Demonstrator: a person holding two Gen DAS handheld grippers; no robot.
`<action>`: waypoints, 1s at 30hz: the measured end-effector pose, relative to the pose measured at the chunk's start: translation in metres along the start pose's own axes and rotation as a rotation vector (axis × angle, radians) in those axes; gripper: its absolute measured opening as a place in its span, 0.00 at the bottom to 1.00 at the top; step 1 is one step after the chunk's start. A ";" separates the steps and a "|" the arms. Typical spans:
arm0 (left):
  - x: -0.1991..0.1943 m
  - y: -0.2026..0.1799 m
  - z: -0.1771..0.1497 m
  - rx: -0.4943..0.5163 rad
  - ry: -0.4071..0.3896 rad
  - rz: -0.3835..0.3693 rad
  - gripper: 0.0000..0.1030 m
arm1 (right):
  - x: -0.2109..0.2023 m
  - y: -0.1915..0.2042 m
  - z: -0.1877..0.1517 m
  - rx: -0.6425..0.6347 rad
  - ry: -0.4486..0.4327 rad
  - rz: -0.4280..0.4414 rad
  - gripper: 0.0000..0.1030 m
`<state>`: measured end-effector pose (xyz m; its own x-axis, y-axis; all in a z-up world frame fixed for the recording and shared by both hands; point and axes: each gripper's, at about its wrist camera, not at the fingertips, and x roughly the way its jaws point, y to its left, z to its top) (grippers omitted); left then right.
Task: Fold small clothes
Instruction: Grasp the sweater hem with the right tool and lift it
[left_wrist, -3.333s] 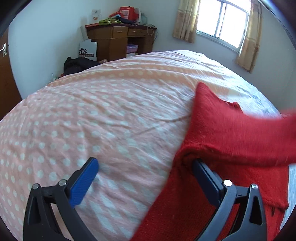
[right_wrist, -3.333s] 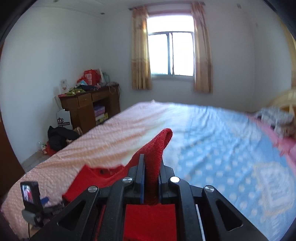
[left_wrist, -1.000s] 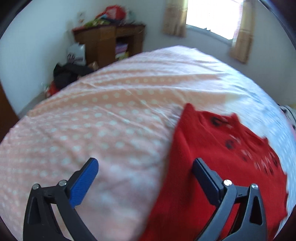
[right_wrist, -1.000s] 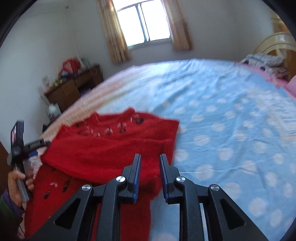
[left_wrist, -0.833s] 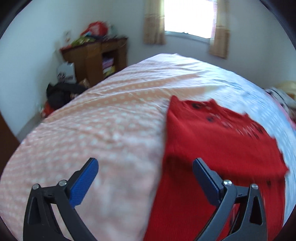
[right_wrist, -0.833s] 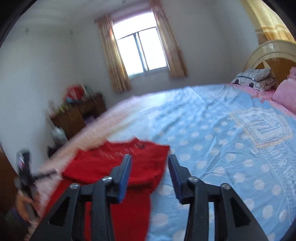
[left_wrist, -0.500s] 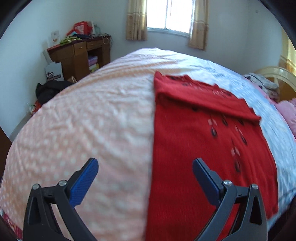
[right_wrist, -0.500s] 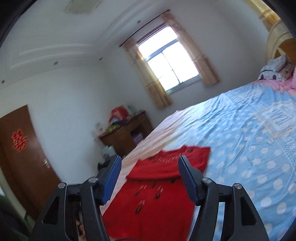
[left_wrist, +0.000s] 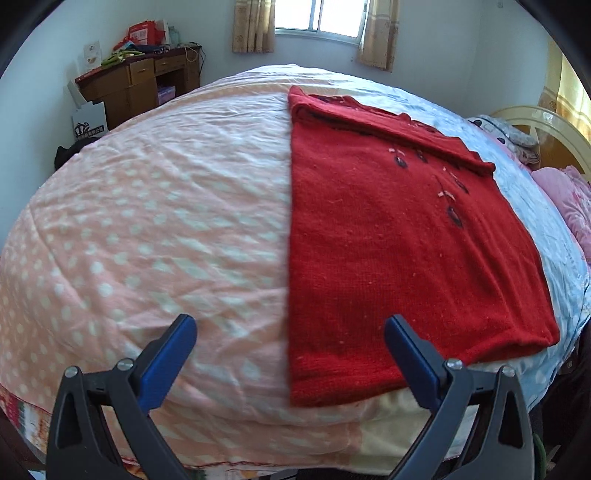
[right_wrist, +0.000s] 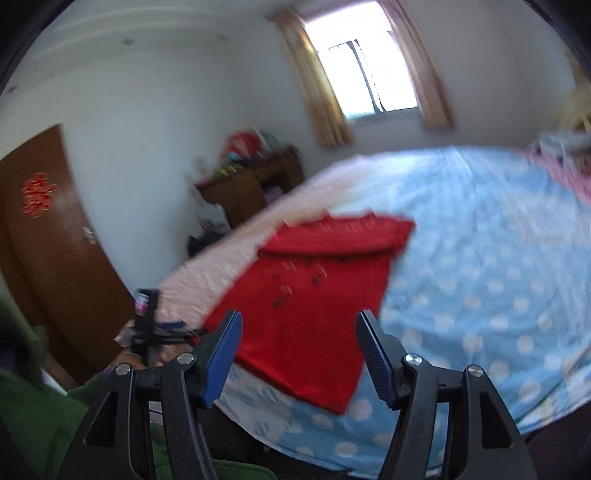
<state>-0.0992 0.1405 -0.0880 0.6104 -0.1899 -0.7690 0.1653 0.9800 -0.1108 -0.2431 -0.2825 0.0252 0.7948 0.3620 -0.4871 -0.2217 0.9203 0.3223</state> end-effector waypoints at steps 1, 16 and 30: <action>0.000 -0.002 0.000 -0.001 -0.004 0.000 0.99 | 0.013 -0.005 -0.005 0.025 0.024 -0.009 0.63; 0.009 -0.022 -0.009 0.117 0.027 0.109 0.99 | 0.120 -0.035 -0.079 0.203 0.278 -0.111 0.63; 0.010 -0.028 -0.007 0.122 0.059 0.120 0.93 | 0.147 -0.020 -0.084 0.133 0.314 -0.145 0.38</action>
<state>-0.1031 0.1115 -0.0976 0.5851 -0.0651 -0.8083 0.1896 0.9801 0.0583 -0.1688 -0.2349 -0.1208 0.5955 0.2759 -0.7545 -0.0273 0.9456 0.3243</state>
